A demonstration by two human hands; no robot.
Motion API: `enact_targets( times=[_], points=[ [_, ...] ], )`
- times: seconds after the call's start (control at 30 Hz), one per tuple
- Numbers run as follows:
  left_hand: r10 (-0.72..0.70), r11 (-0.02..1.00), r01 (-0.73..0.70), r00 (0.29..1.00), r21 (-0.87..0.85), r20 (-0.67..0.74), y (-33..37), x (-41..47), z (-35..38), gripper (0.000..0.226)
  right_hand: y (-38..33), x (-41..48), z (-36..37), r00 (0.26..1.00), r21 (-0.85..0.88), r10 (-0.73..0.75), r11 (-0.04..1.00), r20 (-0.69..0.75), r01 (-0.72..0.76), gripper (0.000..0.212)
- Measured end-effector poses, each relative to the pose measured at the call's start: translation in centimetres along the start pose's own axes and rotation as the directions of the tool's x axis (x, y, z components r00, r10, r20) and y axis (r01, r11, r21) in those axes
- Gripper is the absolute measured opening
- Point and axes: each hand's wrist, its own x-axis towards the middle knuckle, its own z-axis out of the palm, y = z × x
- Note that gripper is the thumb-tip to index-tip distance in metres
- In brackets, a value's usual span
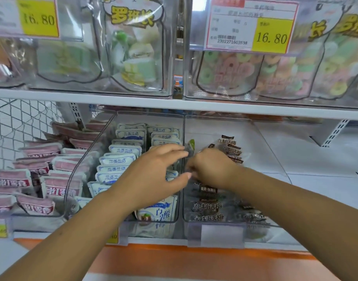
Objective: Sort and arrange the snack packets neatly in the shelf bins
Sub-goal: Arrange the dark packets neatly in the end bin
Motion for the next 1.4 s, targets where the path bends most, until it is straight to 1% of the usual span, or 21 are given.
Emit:
enact_targets(
  times=[0.07,0.1,0.13,0.17,0.23,0.27,0.33,0.4,0.47,0.57,0.67,0.83,0.9,1.0,1.03,1.1,1.17,1.23,1.3,1.33,1.4],
  points=[
    [0.002,1.000,-0.002,1.000,-0.008,0.018,0.1,-0.1,-0.1,0.061,1.1,-0.7,-2.0,0.995,0.221,0.039,0.973,0.091,-0.059,0.026],
    [0.006,1.000,-0.006,1.000,-0.007,0.022,0.1,0.0,-0.3,0.061,2.0,-1.3,-3.3,0.993,0.357,0.068,0.929,0.096,-0.098,0.025],
    [0.012,1.000,-0.012,1.000,0.003,0.020,0.3,0.1,-0.4,0.061,3.3,-1.9,-4.6,0.991,0.436,0.114,0.890,0.065,-0.131,0.019],
    [0.024,0.999,-0.024,1.000,0.025,0.017,0.7,0.3,-0.6,0.062,4.8,-2.4,-5.5,0.985,0.460,0.170,0.874,0.012,-0.157,0.012],
    [0.058,0.996,-0.061,0.998,0.072,0.040,2.1,1.3,-0.8,0.062,7.6,-2.5,-6.1,0.970,0.401,0.238,0.894,-0.052,-0.198,0.013],
    [0.072,0.992,-0.080,0.995,0.102,0.074,2.9,2.1,-0.6,0.061,8.6,-1.9,-5.7,0.972,0.341,0.232,0.917,-0.035,-0.207,0.018],
    [0.076,0.977,-0.110,0.980,0.181,0.182,4.3,3.8,0.3,0.062,9.5,-0.3,-4.3,0.980,0.233,0.191,0.952,0.055,-0.199,0.030],
    [0.052,0.949,-0.138,0.956,0.285,0.289,5.0,5.3,1.1,0.062,9.8,1.4,-2.5,0.971,0.187,0.187,0.959,0.149,-0.214,0.039],
    [0.022,0.900,-0.182,0.927,0.396,0.375,4.8,5.8,1.6,0.059,9.7,2.2,-1.8,0.972,0.198,0.181,0.958,0.147,-0.208,0.031],
    [0.010,0.865,-0.234,0.893,0.445,0.450,4.6,5.7,1.4,0.055,10.2,1.5,-1.9,0.985,0.300,0.172,0.939,0.004,-0.166,0.014],
    [0.006,0.870,-0.226,0.894,0.439,0.449,4.9,5.6,1.2,0.053,10.7,0.0,-2.8,0.972,0.404,0.191,0.906,-0.134,-0.123,0.012],
    [0.015,0.881,-0.203,0.915,0.427,0.404,4.9,5.1,1.3,0.052,10.2,-0.3,-2.9,0.957,0.510,0.236,0.852,-0.167,-0.121,0.011],
    [0.017,0.898,-0.181,0.925,0.402,0.380,4.9,4.8,1.3,0.052,9.5,-0.1,-2.7,0.966,0.496,0.224,0.858,-0.131,-0.132,0.013],
    [0.001,0.920,-0.132,0.942,0.368,0.335,4.8,4.4,1.3,0.055,8.5,0.4,-2.3,0.990,0.361,0.142,0.923,0.009,-0.135,0.019],
    [-0.010,0.922,-0.118,0.945,0.369,0.326,4.8,4.4,1.3,0.058,8.4,0.4,-2.5,0.990,0.352,0.133,0.925,0.054,-0.144,0.019],
    [-0.028,0.911,-0.111,0.944,0.398,0.328,4.8,4.7,1.4,0.062,8.7,0.5,-3.3,0.981,0.404,0.143,0.896,0.133,-0.185,0.018],
    [-0.047,0.895,-0.109,0.941,0.432,0.336,5.0,5.3,1.5,0.065,9.3,1.0,-3.9,0.975,0.412,0.152,0.887,0.165,-0.208,0.017],
    [-0.061,0.884,-0.104,0.941,0.456,0.334,5.1,5.7,1.7,0.066,9.8,2.1,-4.0,0.964,0.482,0.188,0.838,0.188,-0.258,0.018],
    [-0.060,0.882,-0.103,0.944,0.460,0.325,5.0,5.8,1.8,0.066,10.0,3.5,-3.5,0.956,0.582,0.192,0.761,0.223,-0.288,0.029],
    [-0.054,0.884,-0.102,0.947,0.456,0.316,4.9,5.7,1.9,0.065,10.0,4.3,-3.4,0.953,0.592,0.181,0.750,0.244,-0.294,0.036],
    [-0.041,0.890,-0.103,0.952,0.445,0.303,4.8,5.5,1.8,0.064,9.6,5.7,-3.1,0.947,0.525,0.175,0.798,0.268,-0.296,0.047]
  ],
)
